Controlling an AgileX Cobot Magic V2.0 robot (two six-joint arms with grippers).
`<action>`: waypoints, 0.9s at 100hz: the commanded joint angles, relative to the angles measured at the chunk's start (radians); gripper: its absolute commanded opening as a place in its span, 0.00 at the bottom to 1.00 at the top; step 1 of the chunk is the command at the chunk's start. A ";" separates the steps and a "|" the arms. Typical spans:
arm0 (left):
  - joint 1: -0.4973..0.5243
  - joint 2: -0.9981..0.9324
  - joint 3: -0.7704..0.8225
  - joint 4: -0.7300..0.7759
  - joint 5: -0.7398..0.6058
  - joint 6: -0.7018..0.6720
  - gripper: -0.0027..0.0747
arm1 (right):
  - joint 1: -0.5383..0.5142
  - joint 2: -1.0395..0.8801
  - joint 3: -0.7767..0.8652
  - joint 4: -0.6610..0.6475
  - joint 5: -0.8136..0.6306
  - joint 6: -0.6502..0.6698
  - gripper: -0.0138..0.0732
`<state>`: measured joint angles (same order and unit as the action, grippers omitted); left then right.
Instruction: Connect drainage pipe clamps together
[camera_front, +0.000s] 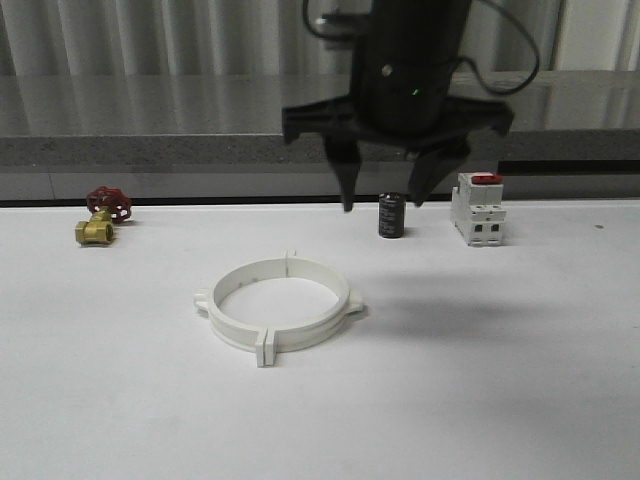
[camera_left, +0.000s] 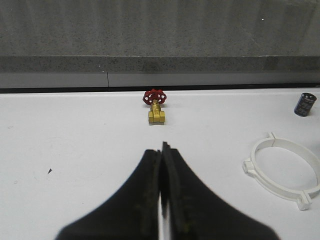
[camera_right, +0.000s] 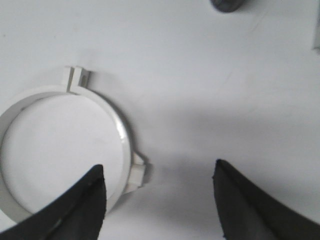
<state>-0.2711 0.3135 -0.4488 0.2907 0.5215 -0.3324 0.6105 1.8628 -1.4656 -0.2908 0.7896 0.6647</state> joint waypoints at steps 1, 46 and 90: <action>0.004 0.009 -0.026 0.008 -0.072 -0.001 0.01 | -0.042 -0.126 -0.031 -0.031 0.013 -0.106 0.70; 0.004 0.009 -0.026 0.008 -0.072 -0.001 0.01 | -0.402 -0.564 0.232 -0.019 0.028 -0.315 0.70; 0.004 0.009 -0.026 0.008 -0.072 -0.001 0.01 | -0.535 -1.031 0.594 0.073 0.032 -0.391 0.60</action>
<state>-0.2711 0.3135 -0.4488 0.2907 0.5215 -0.3319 0.0825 0.9224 -0.9038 -0.2384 0.8582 0.2897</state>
